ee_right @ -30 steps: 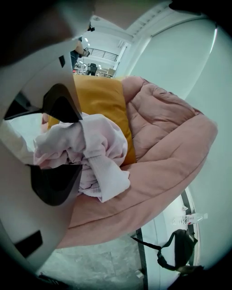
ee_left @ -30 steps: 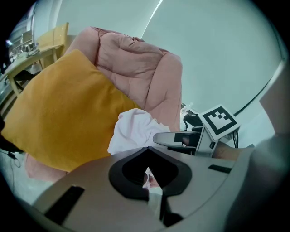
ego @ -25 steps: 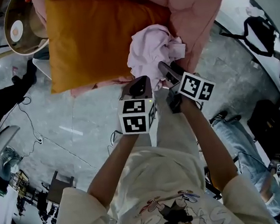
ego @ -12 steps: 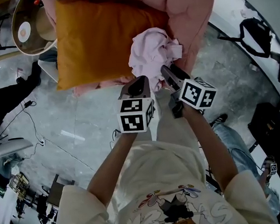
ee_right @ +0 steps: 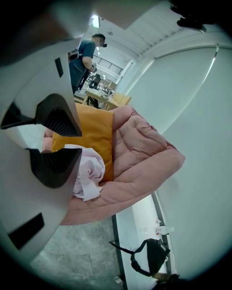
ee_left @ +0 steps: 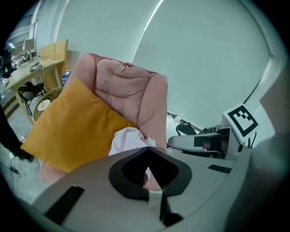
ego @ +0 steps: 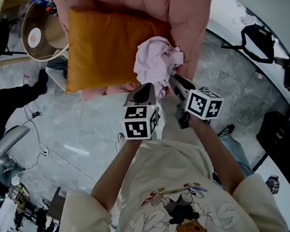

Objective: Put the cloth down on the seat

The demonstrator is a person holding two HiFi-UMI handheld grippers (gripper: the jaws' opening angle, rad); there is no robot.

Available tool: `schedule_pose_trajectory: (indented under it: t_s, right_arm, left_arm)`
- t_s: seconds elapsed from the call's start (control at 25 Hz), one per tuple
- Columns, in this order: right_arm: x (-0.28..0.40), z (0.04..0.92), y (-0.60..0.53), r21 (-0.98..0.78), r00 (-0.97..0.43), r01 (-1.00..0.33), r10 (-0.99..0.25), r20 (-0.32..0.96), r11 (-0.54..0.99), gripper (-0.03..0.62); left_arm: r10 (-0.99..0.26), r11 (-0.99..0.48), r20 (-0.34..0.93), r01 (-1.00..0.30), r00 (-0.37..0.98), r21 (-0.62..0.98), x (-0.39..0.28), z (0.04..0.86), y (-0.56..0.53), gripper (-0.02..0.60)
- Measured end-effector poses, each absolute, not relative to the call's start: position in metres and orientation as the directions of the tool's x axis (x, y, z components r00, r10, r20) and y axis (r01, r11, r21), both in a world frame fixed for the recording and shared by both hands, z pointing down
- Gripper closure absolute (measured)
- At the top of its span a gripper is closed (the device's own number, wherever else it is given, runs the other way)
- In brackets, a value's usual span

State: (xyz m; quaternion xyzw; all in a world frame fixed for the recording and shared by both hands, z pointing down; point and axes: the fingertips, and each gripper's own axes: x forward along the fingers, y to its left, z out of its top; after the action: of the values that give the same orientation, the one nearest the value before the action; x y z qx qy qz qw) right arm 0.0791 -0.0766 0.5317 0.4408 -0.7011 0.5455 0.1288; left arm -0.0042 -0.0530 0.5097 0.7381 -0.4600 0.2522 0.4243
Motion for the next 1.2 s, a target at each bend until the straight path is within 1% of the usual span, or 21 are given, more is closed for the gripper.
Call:
schedule_pose_trajectory:
  t_s: [0.32,0.84,1.2]
  right_arm:
    - [0.085,0.493,-0.067,-0.659,-0.587,-0.751,-0.510,0.629,0.051,0.513]
    - [0.100,0.441,-0.055,-0.673,-0.611,-0.731,-0.549,0.570,0.113,0.519]
    - [0.099,0.389,-0.041,-0.648,-0.641,-0.729,-0.553,0.532,0.222,0.519]
  left_arm:
    - [-0.492,-0.209,0.743,-0.890,0.454,0.405,0.001,0.477,-0.044,0.578]
    - [-0.546,-0.221,0.708,-0.893,0.447,0.393,0.011,0.430,-0.031,0.578]
    - [-0.608,-0.245,0.651,-0.887,0.455,0.392,0.017,0.379,-0.026,0.578]
